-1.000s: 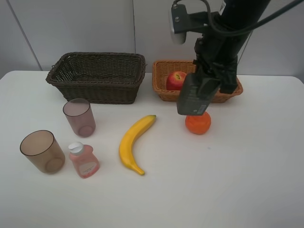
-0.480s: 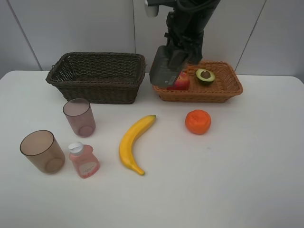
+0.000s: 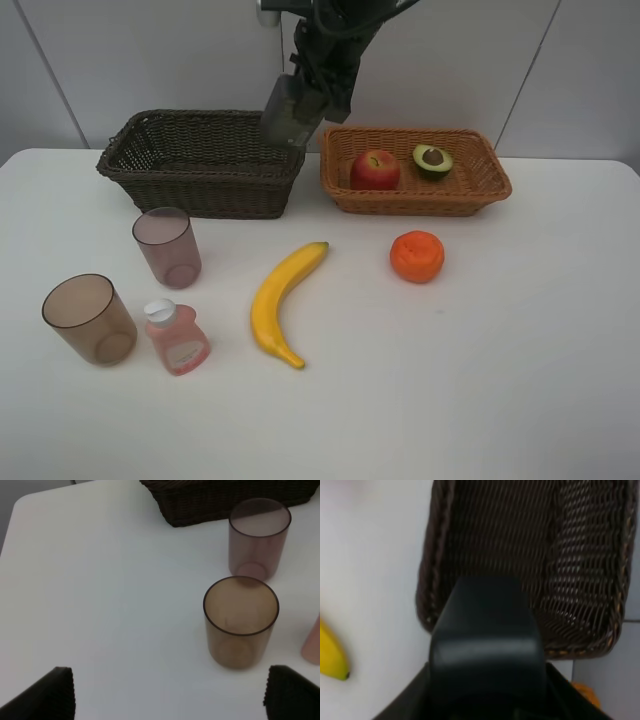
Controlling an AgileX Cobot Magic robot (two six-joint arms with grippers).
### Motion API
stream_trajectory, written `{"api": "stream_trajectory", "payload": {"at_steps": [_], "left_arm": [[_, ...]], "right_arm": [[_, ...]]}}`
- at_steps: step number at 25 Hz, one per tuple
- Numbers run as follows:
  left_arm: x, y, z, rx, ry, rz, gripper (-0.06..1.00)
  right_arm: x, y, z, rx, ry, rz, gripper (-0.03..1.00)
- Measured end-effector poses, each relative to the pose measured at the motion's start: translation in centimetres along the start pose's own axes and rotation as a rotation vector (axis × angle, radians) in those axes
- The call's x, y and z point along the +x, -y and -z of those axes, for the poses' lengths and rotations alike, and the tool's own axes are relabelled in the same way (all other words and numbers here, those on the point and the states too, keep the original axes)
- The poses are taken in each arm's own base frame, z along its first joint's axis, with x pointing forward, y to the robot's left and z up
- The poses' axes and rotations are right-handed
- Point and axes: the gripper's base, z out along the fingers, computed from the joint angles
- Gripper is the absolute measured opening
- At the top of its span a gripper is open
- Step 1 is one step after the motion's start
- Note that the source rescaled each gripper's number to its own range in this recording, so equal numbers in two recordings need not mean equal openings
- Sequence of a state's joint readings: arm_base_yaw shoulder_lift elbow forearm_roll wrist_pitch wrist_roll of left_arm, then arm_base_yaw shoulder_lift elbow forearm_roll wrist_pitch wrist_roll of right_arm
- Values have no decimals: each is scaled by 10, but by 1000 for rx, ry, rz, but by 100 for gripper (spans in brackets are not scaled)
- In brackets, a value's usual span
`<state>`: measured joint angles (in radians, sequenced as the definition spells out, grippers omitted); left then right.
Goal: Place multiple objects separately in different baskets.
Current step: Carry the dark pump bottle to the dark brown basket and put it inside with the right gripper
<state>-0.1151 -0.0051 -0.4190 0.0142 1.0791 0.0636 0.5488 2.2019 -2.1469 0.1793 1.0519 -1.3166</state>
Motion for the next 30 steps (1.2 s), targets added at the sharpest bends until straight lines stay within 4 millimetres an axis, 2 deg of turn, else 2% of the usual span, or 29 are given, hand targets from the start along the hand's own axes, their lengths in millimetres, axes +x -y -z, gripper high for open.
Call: {"api": "stream_trajectory", "payload": {"at_steps": [6, 16, 30], "left_arm": [[0, 0, 0, 0, 0, 0, 100], [0, 0, 0, 0, 0, 0, 100], [0, 0, 0, 0, 0, 0, 100]], "right_arm": [[-1, 9, -23, 60, 38, 14, 11], [3, 12, -65, 145, 87, -6, 11], [6, 7, -91, 135, 137, -73, 11]]}}
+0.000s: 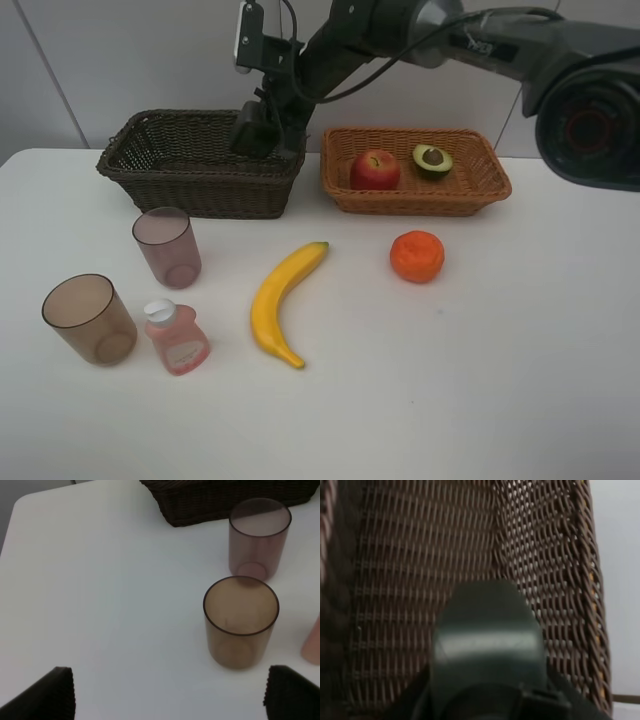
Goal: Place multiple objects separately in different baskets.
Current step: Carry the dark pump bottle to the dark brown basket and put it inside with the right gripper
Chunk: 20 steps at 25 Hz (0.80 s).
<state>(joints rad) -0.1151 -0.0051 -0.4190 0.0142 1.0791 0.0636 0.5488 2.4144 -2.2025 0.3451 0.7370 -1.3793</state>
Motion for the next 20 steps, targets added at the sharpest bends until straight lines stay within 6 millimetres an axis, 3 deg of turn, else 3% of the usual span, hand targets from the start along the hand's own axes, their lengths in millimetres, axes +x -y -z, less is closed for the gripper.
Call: {"api": "stream_trajectory", "payload": {"at_steps": [11, 12, 17, 20], "left_arm": [[0, 0, 0, 0, 0, 0, 100], [0, 0, 0, 0, 0, 0, 100], [0, 0, 0, 0, 0, 0, 100], [0, 0, 0, 0, 0, 0, 100]], "right_arm": [[-1, 0, 0, -2, 8, -45, 14], [-1, 0, 0, 1, 11, -48, 20], [-2, 3, 1, 23, 21, -54, 85], [-2, 3, 1, 27, 22, -54, 96]]}}
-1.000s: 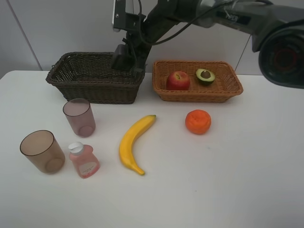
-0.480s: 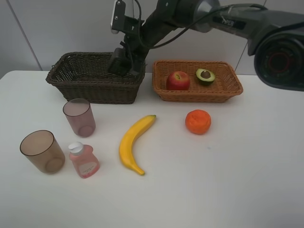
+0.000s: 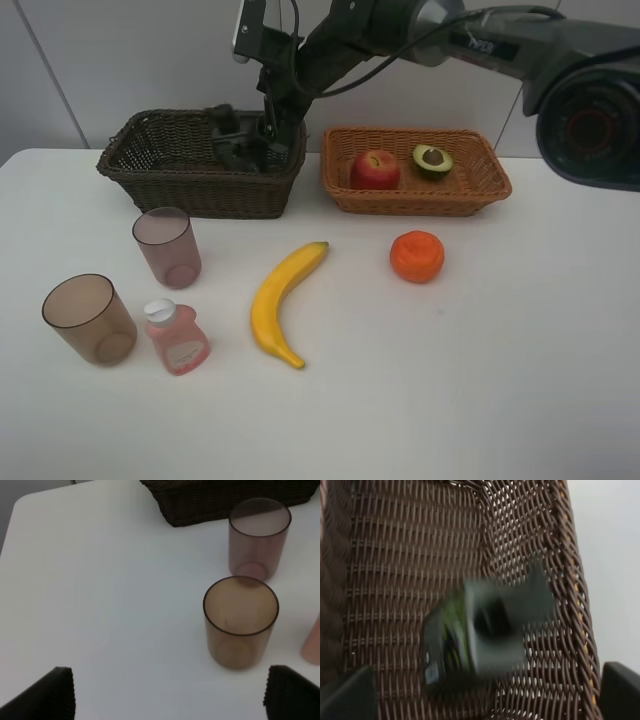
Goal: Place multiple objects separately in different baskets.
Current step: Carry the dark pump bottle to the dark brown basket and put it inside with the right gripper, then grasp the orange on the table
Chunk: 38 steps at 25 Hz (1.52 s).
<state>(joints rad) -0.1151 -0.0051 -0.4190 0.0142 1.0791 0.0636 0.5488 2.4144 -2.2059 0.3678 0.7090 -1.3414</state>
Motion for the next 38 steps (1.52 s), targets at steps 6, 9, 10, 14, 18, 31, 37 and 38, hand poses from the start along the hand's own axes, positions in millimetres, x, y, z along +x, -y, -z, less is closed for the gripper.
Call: {"api": "stream_trajectory", "payload": {"at_steps": [6, 9, 10, 14, 18, 31, 37, 38], "left_arm": [[0, 0, 0, 0, 0, 0, 100], [0, 0, 0, 0, 0, 0, 100], [0, 0, 0, 0, 0, 0, 100], [0, 0, 0, 0, 0, 0, 100], [0, 0, 0, 0, 0, 0, 100], [0, 0, 0, 0, 0, 0, 100], [0, 0, 0, 0, 0, 0, 100], [0, 0, 0, 0, 0, 0, 100]], "right_arm": [[0, 0, 0, 1, 0, 0, 98], [0, 0, 0, 2, 1, -1, 98], [0, 0, 0, 1, 3, -3, 98], [0, 0, 0, 1, 4, -8, 98], [0, 0, 0, 3, 5, -21, 98], [-6, 4, 11, 6, 10, -47, 98], [-14, 14, 38, 26, -28, -82, 98], [-15, 15, 44, 29, -42, -100, 98]]}}
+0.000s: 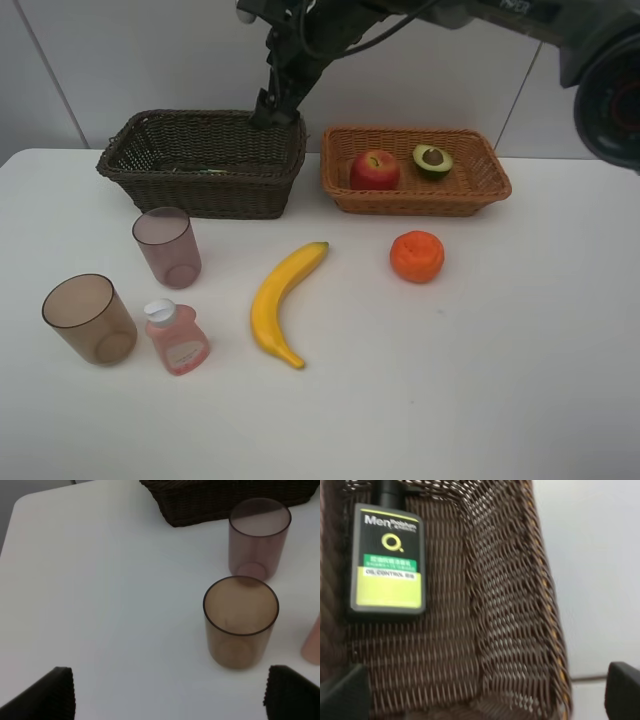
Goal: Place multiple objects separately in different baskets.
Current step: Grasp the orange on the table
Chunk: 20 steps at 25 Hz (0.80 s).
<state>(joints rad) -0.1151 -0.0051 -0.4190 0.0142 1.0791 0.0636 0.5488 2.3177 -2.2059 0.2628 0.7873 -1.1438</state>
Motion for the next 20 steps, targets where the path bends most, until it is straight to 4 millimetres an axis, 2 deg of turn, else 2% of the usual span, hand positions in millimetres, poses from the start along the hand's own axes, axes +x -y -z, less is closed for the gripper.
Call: {"api": "stream_trajectory", "payload": {"at_steps": [10, 15, 20], "left_arm": [[0, 0, 0, 0, 0, 0, 100], [0, 0, 0, 0, 0, 0, 100], [0, 0, 0, 0, 0, 0, 100]], "right_arm": [[-3, 5, 46, -14, -147, -238, 98], [0, 5, 64, -2, -249, -476, 98], [9, 1, 70, 23, -378, -708, 98]]}}
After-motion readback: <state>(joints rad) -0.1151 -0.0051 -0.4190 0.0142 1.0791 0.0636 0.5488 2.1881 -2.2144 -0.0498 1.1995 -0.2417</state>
